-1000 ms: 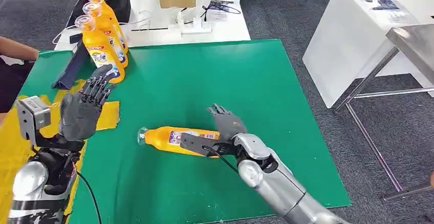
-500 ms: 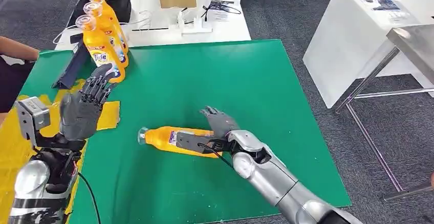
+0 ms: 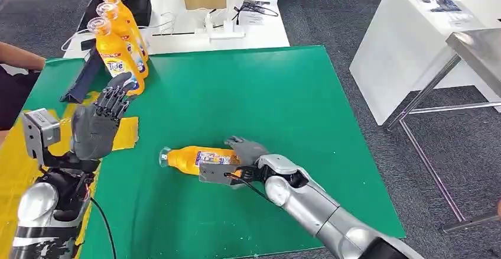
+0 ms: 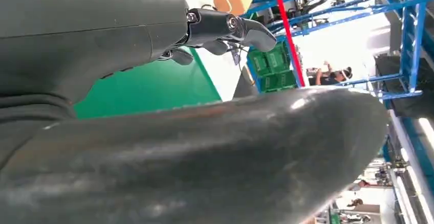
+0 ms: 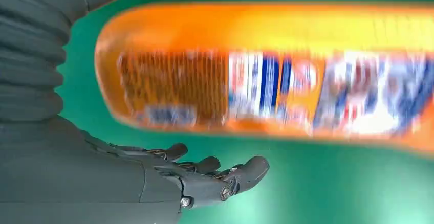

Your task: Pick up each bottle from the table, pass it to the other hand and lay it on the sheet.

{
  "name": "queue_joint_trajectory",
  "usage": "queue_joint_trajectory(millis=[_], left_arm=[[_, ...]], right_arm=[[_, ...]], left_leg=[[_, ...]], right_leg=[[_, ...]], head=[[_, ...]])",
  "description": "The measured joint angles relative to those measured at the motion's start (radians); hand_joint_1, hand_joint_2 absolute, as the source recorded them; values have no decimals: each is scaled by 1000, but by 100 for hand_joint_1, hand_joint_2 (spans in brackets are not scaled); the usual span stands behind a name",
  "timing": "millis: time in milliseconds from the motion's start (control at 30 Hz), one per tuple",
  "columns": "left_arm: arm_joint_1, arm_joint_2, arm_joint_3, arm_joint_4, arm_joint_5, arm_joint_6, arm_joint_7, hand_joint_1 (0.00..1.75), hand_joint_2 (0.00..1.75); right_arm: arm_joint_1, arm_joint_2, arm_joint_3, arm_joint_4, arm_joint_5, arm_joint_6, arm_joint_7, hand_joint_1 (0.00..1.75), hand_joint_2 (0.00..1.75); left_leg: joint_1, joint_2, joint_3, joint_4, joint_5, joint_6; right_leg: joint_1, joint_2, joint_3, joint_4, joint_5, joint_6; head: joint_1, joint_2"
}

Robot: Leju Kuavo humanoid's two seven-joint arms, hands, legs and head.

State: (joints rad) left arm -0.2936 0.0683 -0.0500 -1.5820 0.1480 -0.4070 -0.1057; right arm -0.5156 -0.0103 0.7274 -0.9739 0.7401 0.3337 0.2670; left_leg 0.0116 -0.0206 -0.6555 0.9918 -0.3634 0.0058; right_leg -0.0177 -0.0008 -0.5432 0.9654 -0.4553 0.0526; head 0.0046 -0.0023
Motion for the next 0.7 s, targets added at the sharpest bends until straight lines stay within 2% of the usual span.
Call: queue_joint_trajectory(millis=[33,67,100,267,467,700], left_arm=[[-8,-1,-3,1,1,0,5,0,0],[-16,-3,-8,4,3,0,5,0,0],[-20,-3,-12,6,6,0,4,0,0],[-36,-7,-28,24,13,-9,-10,0,0],[-46,-11,-38,46,16,-8,-23,0,0],[-50,-14,-40,64,18,-5,-27,0,0]], right_arm=[[-5,0,13,8,-4,13,0,2,175],[-6,2,26,17,-2,21,0,133,175],[-5,7,37,24,11,22,2,175,175],[-3,27,123,64,69,105,-45,175,175],[-21,34,176,107,92,114,-85,175,175],[-15,32,193,114,124,114,-66,175,175]], left_leg=[[0,0,0,0,0,0],[0,0,0,0,0,0],[0,0,0,0,0,0],[0,1,1,0,0,0],[0,6,9,0,-3,-2],[0,8,13,0,-4,-3]], right_leg=[[0,0,0,0,0,0],[0,0,0,0,0,0],[0,0,0,0,0,0],[0,0,0,0,0,0],[0,4,-4,0,0,-2],[0,5,-1,-1,0,-3]], head=[[0,0],[0,0],[0,0],[0,0],[0,0],[0,0]])
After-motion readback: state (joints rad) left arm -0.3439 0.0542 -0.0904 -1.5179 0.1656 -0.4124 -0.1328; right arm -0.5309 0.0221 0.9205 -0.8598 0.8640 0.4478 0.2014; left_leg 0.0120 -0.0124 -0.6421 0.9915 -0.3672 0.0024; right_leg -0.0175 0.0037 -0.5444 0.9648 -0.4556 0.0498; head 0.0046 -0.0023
